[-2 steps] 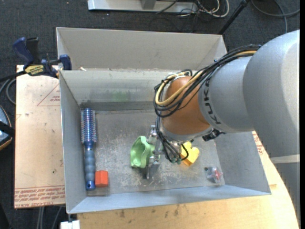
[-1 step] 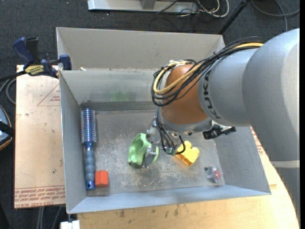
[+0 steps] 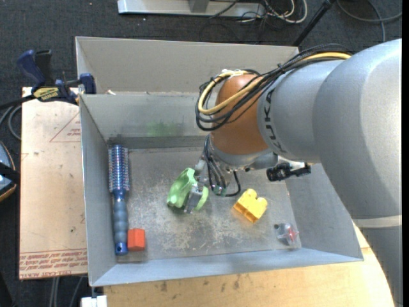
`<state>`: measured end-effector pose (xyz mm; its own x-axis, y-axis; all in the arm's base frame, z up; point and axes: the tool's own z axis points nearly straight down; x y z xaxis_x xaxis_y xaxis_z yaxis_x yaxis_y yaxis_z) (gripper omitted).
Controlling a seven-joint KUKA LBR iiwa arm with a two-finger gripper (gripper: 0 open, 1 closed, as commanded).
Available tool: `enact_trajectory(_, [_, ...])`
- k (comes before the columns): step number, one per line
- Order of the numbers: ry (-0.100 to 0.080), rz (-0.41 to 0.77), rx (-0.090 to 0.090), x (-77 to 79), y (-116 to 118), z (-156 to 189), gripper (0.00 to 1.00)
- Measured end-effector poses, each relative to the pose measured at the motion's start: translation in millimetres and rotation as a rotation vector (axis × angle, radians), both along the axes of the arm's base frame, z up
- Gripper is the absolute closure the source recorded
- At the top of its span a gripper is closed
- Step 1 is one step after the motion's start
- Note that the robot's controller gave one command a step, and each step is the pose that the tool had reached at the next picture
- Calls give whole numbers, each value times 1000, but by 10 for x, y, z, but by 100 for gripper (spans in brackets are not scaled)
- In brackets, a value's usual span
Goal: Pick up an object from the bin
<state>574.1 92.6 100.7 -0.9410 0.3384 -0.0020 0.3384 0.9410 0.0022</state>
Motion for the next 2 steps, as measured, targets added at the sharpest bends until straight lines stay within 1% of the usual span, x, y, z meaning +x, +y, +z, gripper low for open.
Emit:
enact_trajectory(1, [0,62,-3,235,219,-255,0])
enact_trajectory(2, [-3,64,-1,255,225,-224,0])
